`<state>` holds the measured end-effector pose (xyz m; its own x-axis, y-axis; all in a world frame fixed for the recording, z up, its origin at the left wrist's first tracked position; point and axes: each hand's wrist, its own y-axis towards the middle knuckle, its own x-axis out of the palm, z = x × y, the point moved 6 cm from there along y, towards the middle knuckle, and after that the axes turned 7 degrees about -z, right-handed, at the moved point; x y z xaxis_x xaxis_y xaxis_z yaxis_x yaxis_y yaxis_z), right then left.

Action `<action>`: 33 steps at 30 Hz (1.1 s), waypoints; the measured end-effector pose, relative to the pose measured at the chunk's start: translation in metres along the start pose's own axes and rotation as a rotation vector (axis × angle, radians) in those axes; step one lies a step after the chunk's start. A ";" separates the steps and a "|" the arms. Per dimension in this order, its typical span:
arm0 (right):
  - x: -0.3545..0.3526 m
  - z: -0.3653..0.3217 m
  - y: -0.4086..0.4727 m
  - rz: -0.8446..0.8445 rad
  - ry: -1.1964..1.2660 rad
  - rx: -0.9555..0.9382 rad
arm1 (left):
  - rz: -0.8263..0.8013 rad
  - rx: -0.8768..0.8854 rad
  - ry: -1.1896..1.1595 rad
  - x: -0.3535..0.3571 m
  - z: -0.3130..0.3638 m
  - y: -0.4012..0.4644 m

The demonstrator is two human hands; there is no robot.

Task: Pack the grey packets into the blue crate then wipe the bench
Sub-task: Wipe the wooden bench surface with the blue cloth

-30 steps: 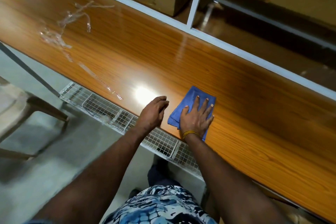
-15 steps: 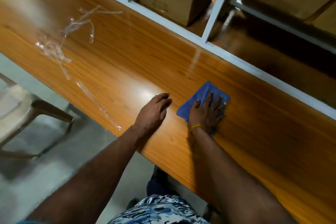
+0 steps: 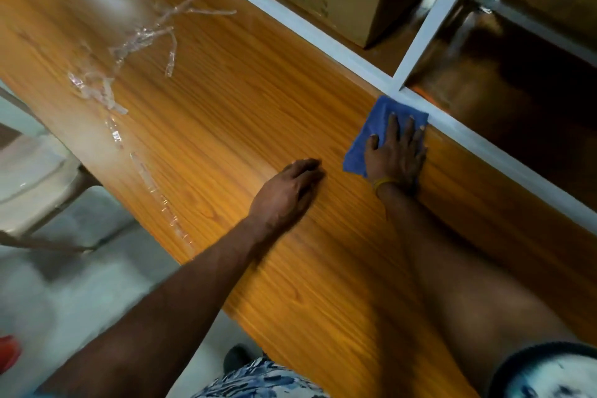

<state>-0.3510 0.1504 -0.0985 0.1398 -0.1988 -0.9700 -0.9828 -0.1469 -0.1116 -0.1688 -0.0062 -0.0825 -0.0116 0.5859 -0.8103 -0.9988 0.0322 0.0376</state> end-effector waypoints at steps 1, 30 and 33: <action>0.000 -0.007 0.008 -0.014 -0.038 -0.096 | -0.003 0.007 0.002 0.001 -0.001 0.003; 0.011 -0.024 -0.151 -0.229 -0.193 -0.717 | 0.140 -0.087 0.061 0.004 0.011 -0.116; 0.014 -0.023 -0.185 -0.220 -0.179 -0.613 | 0.156 -0.116 0.043 0.007 0.013 -0.143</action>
<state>-0.1649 0.1527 -0.0869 0.2550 0.0549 -0.9654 -0.6803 -0.6993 -0.2195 -0.0253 0.0041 -0.0856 -0.1662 0.5411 -0.8244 -0.9835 -0.1516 0.0988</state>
